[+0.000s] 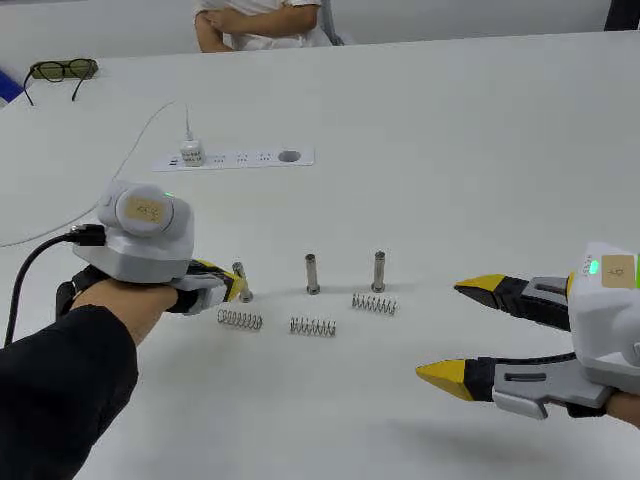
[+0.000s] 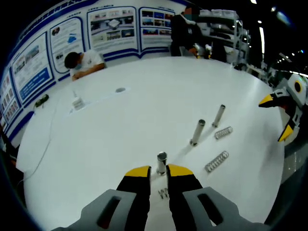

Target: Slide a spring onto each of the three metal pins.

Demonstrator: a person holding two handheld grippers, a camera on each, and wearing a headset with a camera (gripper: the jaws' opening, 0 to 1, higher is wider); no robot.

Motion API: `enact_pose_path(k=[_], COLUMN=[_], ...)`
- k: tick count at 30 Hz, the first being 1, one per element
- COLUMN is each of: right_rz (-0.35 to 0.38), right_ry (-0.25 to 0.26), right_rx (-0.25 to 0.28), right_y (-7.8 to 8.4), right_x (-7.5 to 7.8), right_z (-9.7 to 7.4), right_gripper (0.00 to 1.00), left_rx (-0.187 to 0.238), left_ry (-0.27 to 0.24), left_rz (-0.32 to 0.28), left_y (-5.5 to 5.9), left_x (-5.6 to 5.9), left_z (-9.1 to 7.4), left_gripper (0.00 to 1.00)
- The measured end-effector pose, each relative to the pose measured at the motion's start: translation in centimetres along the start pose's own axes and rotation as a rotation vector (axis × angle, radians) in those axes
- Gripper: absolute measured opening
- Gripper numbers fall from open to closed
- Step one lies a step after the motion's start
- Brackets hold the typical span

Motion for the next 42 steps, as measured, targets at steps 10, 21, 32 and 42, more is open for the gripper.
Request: enact_pose_path(k=[10,21,32,42], right_rz=[0.000,0.002,0.008,0.013], right_ry=[-0.003,-0.003,0.008,0.004], right_rx=[-0.003,-0.008,-0.011,-0.014], right_y=[0.0,0.1,0.3,0.4], right_x=[-0.1,-0.1,0.2,0.2], right_z=[0.1,0.1,0.0,0.1], right_gripper=[0.59,0.59,0.59,0.59], left_rx=[-0.023,-0.022,-0.072,-0.109], left_ry=[0.103,0.224,0.279,0.275], left_rz=[0.111,0.239,0.325,0.339], left_y=[1.3,2.2,2.6,3.5], left_x=[0.4,0.3,0.4,0.5], left_z=[-0.8,-0.8,0.5,0.0], left_gripper=[0.19,0.23,0.22,0.18])
Point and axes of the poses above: the centre of the closed fingertips' face, and the gripper's own axes: z roughly forward along the fingers, x roughly to its right, y roughly out of its underside, the point moved 8 cm from there along -z, roughly backward along the fingers, and after that the axes turned 2 degrees about z, right-handed, at the moved point
